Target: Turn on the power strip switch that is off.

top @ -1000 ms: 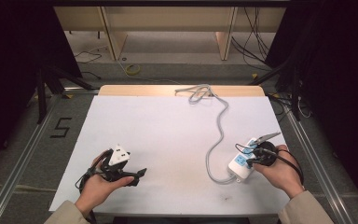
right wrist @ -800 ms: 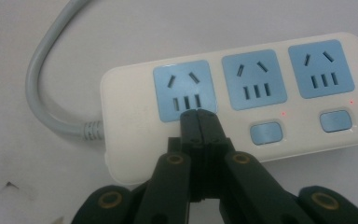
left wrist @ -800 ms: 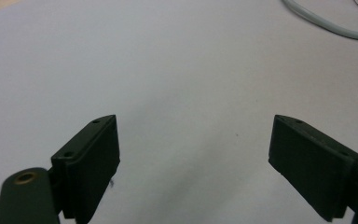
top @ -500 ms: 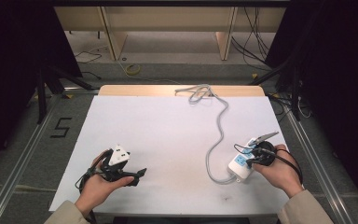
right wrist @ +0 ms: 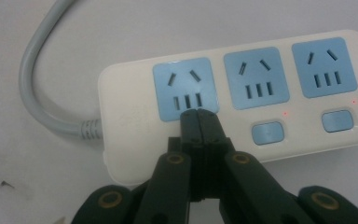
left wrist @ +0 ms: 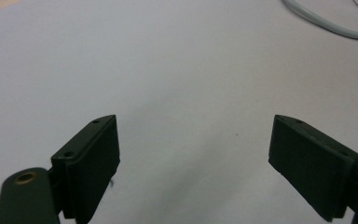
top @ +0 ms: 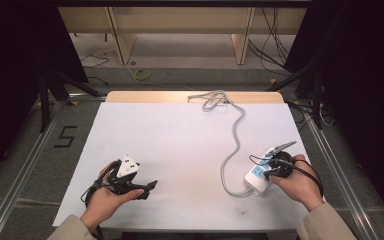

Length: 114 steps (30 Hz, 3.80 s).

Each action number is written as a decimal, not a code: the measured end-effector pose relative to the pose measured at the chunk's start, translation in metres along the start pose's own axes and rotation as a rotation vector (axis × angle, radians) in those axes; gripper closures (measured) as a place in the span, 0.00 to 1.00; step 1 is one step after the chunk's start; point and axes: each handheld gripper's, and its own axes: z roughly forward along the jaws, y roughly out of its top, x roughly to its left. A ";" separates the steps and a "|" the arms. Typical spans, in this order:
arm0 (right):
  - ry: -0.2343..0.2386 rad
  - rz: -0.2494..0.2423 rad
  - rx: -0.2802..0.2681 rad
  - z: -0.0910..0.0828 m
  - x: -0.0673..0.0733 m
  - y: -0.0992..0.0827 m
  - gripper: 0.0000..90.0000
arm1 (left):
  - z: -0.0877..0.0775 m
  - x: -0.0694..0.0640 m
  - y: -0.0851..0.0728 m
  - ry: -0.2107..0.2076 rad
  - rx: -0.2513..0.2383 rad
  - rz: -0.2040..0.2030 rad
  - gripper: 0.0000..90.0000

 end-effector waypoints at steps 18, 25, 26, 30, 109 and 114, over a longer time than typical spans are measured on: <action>0.010 0.011 0.013 0.002 -0.001 0.001 1.00 | 0.000 0.000 0.000 -0.001 0.002 0.000 0.18; 0.013 0.018 0.018 0.002 -0.001 0.002 1.00 | 0.000 0.000 0.000 -0.002 0.002 0.000 0.18; 0.014 0.016 0.019 0.002 -0.001 0.002 1.00 | 0.001 0.000 0.000 -0.002 0.003 0.000 0.18; 0.015 0.020 0.020 0.002 -0.002 0.002 1.00 | 0.001 0.000 0.000 -0.002 0.002 0.001 0.18; 0.002 0.028 -0.061 -0.004 -0.002 -0.001 1.00 | 0.001 0.000 0.000 -0.002 0.002 0.004 0.18; 0.005 0.040 -0.098 -0.006 -0.003 -0.001 1.00 | 0.000 0.000 0.000 -0.002 0.001 0.003 0.18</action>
